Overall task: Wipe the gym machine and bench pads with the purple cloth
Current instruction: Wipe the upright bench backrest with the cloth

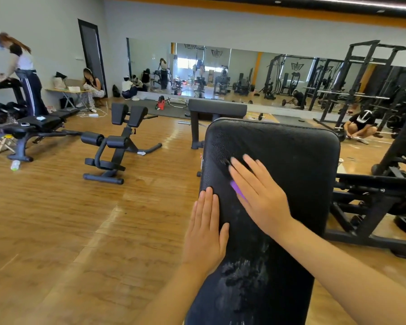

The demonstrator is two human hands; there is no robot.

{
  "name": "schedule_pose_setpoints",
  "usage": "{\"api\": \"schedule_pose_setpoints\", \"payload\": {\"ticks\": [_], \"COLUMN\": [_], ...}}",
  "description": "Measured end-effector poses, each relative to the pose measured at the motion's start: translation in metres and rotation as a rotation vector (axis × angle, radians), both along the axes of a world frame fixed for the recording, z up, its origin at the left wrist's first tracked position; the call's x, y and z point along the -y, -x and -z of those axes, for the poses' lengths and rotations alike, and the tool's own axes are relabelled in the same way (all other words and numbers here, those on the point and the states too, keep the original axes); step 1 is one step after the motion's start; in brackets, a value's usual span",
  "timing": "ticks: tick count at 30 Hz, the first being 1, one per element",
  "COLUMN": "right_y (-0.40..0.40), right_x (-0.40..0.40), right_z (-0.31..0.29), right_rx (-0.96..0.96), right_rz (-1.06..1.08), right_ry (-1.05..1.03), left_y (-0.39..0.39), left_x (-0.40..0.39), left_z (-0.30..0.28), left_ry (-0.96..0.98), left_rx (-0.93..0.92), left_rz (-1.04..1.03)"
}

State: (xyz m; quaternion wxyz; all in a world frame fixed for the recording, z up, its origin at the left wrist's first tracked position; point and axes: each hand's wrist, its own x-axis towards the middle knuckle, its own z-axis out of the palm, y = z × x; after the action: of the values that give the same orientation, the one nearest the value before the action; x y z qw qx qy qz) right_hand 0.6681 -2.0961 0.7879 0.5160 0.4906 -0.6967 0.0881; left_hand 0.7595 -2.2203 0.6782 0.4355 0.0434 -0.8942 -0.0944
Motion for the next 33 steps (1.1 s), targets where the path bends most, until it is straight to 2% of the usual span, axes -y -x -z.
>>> {"api": "schedule_pose_setpoints", "payload": {"ticks": [2, 4, 6, 11, 13, 16, 20, 25, 29, 33], "right_y": [0.002, 0.004, 0.005, -0.014, -0.018, -0.018, -0.01, -0.011, -0.013, -0.005], "right_x": [0.051, 0.069, 0.049, -0.063, -0.083, -0.073, -0.06, -0.061, -0.036, 0.041], "right_z": [-0.036, -0.052, -0.038, 0.057, 0.079, 0.077, 0.073, 0.085, 0.066, 0.003], "right_rx": [-0.016, -0.023, -0.008, 0.078, 0.148, 0.169, 0.035, 0.086, 0.065, 0.005], "right_rz": [-0.032, -0.038, -0.047, -0.02, -0.012, -0.021, -0.033, -0.01, -0.044, -0.101], "right_ry": [0.071, 0.078, 0.041, -0.093, -0.1, -0.023, -0.011, 0.054, 0.119, 0.177], "left_y": [-0.001, -0.003, -0.004, -0.007, -0.009, -0.012, -0.014, -0.015, -0.018, -0.017], "left_x": [0.001, 0.0, 0.0, 0.0, 0.0, 0.003, 0.008, 0.008, 0.014, 0.018], "left_z": [-0.003, -0.003, -0.001, 0.002, 0.0, 0.0, 0.005, 0.008, 0.009, 0.009], "left_ry": [0.018, 0.029, 0.031, 0.027, 0.022, 0.039, 0.058, 0.038, 0.034, 0.049], "left_rx": [0.014, 0.016, 0.024, 0.024, 0.024, 0.04, 0.054, 0.058, 0.064, 0.063], "left_rz": [-0.017, -0.04, -0.046, -0.025, -0.014, -0.005, 0.019, 0.042, 0.108, 0.092]}}
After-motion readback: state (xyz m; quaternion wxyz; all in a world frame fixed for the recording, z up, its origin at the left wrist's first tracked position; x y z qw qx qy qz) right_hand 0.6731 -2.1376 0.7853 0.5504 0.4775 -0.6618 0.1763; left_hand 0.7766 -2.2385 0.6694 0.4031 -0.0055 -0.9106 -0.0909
